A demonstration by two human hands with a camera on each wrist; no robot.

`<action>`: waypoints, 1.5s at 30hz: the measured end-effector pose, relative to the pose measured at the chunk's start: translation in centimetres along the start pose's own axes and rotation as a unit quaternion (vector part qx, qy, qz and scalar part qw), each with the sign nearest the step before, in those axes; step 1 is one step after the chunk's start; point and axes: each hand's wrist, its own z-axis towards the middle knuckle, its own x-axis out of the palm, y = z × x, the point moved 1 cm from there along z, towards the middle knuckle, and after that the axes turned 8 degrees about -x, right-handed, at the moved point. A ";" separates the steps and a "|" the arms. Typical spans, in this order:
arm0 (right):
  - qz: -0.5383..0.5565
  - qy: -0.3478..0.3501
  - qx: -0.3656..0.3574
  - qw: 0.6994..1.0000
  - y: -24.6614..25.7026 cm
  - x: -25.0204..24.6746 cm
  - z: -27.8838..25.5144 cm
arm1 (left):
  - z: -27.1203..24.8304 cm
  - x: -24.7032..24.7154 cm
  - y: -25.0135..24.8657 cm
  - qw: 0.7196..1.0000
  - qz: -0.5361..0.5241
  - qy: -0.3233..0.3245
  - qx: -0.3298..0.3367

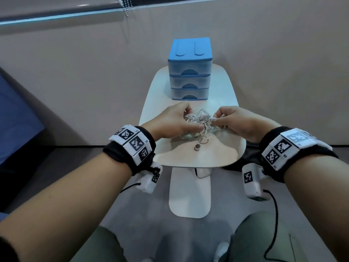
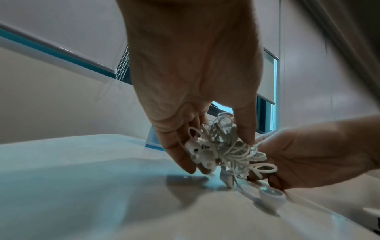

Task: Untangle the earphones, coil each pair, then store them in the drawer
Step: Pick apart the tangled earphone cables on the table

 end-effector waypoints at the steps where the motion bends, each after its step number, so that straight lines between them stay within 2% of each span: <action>1: -0.004 0.000 -0.002 1.000 0.2 0.2 -0.2 | -0.2 -0.2 0.0 1.000 -0.021 0.000 0.000; 6: 0.045 -0.055 -0.037 0.997 1.9 0.8 -1.8 | -1.1 -0.3 -0.8 0.988 -0.152 -0.030 0.015; 12: 0.073 -0.134 -0.101 0.983 5.8 1.0 -3.2 | -2.0 -1.0 -3.1 0.931 -0.354 -0.083 0.039; 17: 0.115 -0.173 -0.171 0.963 9.0 0.7 -4.2 | -3.7 -2.3 -4.7 0.899 -0.426 -0.077 0.062; 21: 0.171 -0.177 -0.190 0.951 9.9 0.8 -5.1 | -4.5 -2.6 -5.5 0.867 -0.492 -0.055 0.051; 23: 0.201 -0.182 -0.191 0.943 10.4 0.7 -5.5 | -5.0 -2.5 -6.0 0.867 -0.494 -0.031 0.050; 25: 0.224 -0.186 -0.195 0.937 10.9 0.4 -5.9 | -5.5 -2.4 -6.3 0.882 -0.467 -0.011 0.061; 28: 0.248 -0.171 -0.204 0.932 11.7 0.0 -6.5 | -6.0 -2.7 -6.4 0.886 -0.458 -0.023 0.069; 33: 0.249 -0.152 -0.199 0.935 11.4 0.5 -6.5 | -6.2 -3.1 -5.8 0.861 -0.505 -0.043 0.048; 39: 0.231 -0.176 -0.171 0.942 10.2 1.9 -4.2 | -5.0 -4.2 -3.3 0.795 -0.604 0.010 0.046; 42: 0.200 -0.184 -0.150 0.951 9.4 1.9 -2.6 | -4.1 -4.2 -2.5 0.796 -0.604 0.023 0.039; 45: 0.175 -0.182 -0.119 0.960 9.0 2.1 -1.4 | -3.5 -4.2 -2.0 0.809 -0.587 0.019 0.031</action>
